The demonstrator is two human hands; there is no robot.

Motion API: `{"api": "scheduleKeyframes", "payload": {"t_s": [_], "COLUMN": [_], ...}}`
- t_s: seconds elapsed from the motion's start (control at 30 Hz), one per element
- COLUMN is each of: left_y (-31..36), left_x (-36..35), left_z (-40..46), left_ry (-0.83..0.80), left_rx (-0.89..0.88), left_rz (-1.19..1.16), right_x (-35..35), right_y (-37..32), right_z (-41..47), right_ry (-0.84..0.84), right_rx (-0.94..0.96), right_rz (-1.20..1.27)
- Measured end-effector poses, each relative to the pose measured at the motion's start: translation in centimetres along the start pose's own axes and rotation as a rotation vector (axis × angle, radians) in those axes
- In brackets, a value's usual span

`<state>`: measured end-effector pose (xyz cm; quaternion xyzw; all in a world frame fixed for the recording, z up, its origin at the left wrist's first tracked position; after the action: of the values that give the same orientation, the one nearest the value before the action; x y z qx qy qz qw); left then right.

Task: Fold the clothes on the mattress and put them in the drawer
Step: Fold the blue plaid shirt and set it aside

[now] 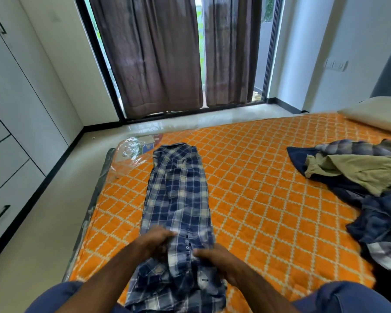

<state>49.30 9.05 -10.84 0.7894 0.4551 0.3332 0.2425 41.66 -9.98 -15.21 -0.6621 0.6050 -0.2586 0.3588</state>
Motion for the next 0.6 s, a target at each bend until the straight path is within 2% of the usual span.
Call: {"api": "scheduleKeyframes", "payload": {"t_s": [0.13, 0.23, 0.33, 0.4, 0.53, 0.6], "left_y": [-0.8, -1.2, -2.1, -3.2, -4.2, -4.4], "left_x": [-0.4, 0.2, -0.3, -0.8, -1.3, -1.4], "left_z": [-0.5, -0.7, -1.6, -2.0, -2.0, -1.9], "left_ry": [0.000, -0.010, -0.157, -0.226, -0.176, -0.135], "left_rx": [0.011, 0.006, 0.035, 0.067, 0.034, 0.004], "left_rz": [0.006, 0.018, 0.099, 0.173, 0.233, 0.220], "right_x": [0.2, 0.2, 0.1, 0.1, 1.2, 1.8], "right_y": [0.5, -0.2, -0.1, 1.0, 1.7, 1.7], "right_z": [-0.8, -1.3, -2.3, -2.8, -3.8, -4.2], "right_ry": [0.080, 0.097, 0.079, 0.088, 0.070, 0.063], "right_rx": [0.077, 0.131, 0.108, 0.068, 0.105, 0.105], "right_rz": [-0.150, -0.135, -0.141, -0.244, -0.358, -0.291]}}
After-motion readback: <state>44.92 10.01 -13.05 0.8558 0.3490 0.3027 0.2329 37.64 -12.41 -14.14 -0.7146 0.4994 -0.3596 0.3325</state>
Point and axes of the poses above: each hand's wrist, its own z-axis towards the middle knuckle, its own x-axis out of the back of the hand, y = z × x, the point moved 4 cm from there along z, towards the middle knuckle, and after that the axes turned 2 degrees about -z, right-handed, at the moved point
